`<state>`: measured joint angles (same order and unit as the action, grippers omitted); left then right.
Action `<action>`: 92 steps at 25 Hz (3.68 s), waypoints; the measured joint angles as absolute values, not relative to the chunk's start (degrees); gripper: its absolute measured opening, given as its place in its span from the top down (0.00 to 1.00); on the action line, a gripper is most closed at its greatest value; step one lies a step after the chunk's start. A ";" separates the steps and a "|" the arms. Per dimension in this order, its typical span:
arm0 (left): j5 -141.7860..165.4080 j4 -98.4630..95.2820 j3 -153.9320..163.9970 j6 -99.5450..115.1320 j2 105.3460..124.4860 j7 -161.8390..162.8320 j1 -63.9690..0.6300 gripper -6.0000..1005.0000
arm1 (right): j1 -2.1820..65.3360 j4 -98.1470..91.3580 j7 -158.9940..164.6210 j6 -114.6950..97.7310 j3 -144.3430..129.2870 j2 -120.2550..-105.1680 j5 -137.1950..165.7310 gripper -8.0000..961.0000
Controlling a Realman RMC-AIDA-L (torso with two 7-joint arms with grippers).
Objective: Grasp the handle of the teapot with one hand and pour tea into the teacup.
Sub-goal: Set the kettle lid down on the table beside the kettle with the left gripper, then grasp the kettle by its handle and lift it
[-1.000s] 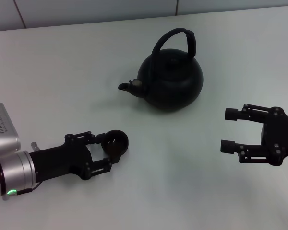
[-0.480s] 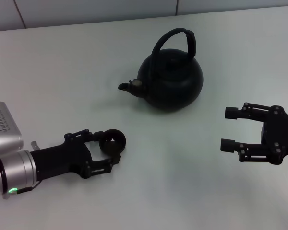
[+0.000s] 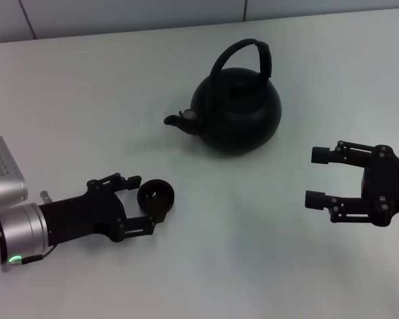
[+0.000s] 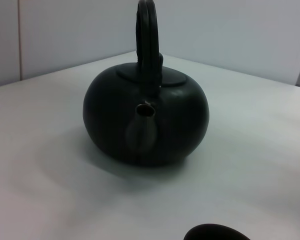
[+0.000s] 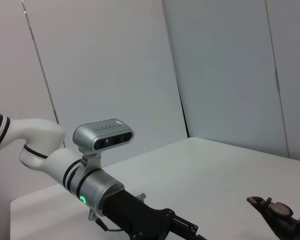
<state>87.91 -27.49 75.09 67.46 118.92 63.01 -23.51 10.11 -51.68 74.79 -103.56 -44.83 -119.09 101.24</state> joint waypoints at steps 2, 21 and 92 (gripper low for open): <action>87.91 -27.66 75.09 67.48 118.89 63.12 -23.44 0.14 | 10.20 -51.68 74.80 -103.50 -44.82 -119.09 101.24 0.16; 87.89 -31.81 57.95 90.78 118.19 59.38 -19.83 0.14 | 11.09 -51.27 74.33 -103.29 -42.76 -119.09 101.27 0.16; 105.82 -50.01 47.94 101.99 112.23 73.30 -19.02 0.14 | 31.37 -25.73 69.88 -65.09 -35.07 -119.52 98.62 0.16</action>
<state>105.82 -50.01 47.94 101.99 112.23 73.30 -19.02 31.37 -25.73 69.88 -65.09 -35.07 -119.52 98.62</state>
